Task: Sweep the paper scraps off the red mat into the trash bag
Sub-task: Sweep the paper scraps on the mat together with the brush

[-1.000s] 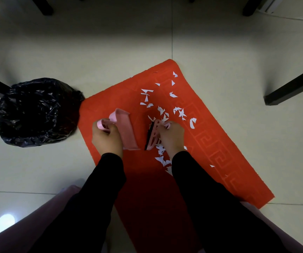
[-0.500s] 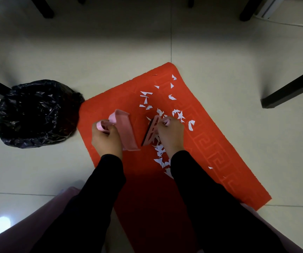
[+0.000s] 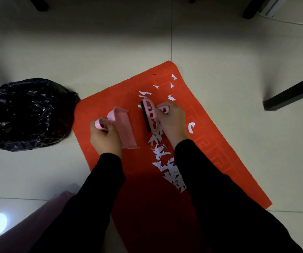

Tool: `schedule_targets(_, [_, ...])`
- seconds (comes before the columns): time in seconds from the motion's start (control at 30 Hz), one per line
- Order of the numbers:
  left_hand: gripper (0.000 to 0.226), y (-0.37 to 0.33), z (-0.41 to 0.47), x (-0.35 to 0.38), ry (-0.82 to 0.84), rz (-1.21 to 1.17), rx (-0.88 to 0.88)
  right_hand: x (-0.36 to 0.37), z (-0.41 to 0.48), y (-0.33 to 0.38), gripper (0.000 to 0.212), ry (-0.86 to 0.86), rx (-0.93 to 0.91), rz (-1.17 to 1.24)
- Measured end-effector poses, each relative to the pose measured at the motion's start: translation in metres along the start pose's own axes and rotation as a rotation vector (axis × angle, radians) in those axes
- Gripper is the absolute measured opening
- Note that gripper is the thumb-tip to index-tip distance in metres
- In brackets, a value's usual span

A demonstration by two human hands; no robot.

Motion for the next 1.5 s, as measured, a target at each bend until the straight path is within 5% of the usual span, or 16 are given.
schedule_targets(0.63, [0.007, -0.001, 0.025, 0.022, -0.093, 0.004, -0.007, 0.034, 0.037, -0.005, 0.017, 0.319, -0.044, -0.031])
schedule_targets(0.9, [0.010, -0.006, 0.015, 0.029, -0.056, -0.014, -0.009, 0.016, 0.027, -0.019, 0.020, 0.211, 0.067, -0.150])
schedule_targets(1.07, [0.008, -0.012, 0.005, 0.029, -0.045, -0.014, 0.003, 0.007, 0.028, -0.007, 0.018, 0.133, -0.031, -0.102])
schedule_targets(1.27, [0.008, -0.008, 0.003, 0.028, -0.046, 0.000, -0.006, 0.014, 0.029, -0.011, 0.018, 0.280, 0.028, -0.116])
schedule_targets(1.5, [0.009, -0.012, -0.004, 0.031, -0.039, 0.004, -0.023, 0.000, 0.027, -0.011, 0.020, 0.216, 0.120, -0.161])
Point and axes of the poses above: each hand's wrist, its own z-axis towards the middle knuckle, its own x-axis out of the palm, y = z × x, the point moved 2 cm from there along z, towards the middle knuckle, and after that the axes turned 4 degrees about z, right-handed, at the moved point
